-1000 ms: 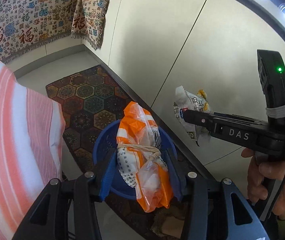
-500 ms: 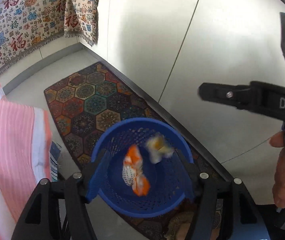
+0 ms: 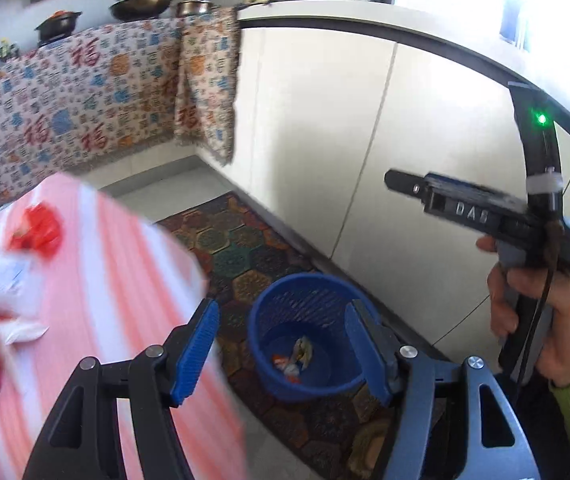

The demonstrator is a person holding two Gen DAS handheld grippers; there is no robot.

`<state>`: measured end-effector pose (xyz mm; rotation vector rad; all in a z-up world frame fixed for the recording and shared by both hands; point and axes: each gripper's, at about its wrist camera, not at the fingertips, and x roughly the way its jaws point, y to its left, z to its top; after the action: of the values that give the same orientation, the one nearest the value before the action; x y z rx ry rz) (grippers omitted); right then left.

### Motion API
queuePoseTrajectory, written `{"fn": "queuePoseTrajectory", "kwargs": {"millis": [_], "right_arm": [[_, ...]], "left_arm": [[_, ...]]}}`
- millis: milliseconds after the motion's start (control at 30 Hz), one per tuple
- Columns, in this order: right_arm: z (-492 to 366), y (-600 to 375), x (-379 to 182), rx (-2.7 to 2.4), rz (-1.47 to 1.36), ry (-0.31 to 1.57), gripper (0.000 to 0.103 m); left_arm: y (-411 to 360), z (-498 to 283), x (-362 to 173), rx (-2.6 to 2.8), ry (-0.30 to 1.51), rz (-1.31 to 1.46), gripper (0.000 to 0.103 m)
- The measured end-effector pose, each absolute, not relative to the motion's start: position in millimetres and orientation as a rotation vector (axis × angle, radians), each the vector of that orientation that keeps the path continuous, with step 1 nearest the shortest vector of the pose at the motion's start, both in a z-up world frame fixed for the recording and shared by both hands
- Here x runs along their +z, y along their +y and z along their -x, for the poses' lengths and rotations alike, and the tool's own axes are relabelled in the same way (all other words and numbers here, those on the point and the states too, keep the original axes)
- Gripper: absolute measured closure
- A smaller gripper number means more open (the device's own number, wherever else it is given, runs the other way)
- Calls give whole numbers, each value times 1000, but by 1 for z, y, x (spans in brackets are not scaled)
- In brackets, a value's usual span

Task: Collect trash
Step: 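Return both tools above the table toward the remaining trash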

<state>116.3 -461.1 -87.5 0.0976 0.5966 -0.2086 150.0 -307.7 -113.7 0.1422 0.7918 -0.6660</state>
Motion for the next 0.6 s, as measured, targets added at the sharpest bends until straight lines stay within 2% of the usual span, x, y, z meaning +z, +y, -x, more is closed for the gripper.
{"fn": "queuePoseTrajectory", "kwargs": {"millis": [167, 367, 600], "right_arm": [[-123, -379, -94, -57, -50, 610, 26], [-120, -256, -125, 191, 3, 711, 26], [-129, -162, -167, 352, 107, 842, 26]], "left_arm": [[-232, -129, -124, -533, 845, -168, 36], [-138, -122, -141, -369, 894, -160, 36], [-45, -121, -155, -226, 932, -103, 36]]}}
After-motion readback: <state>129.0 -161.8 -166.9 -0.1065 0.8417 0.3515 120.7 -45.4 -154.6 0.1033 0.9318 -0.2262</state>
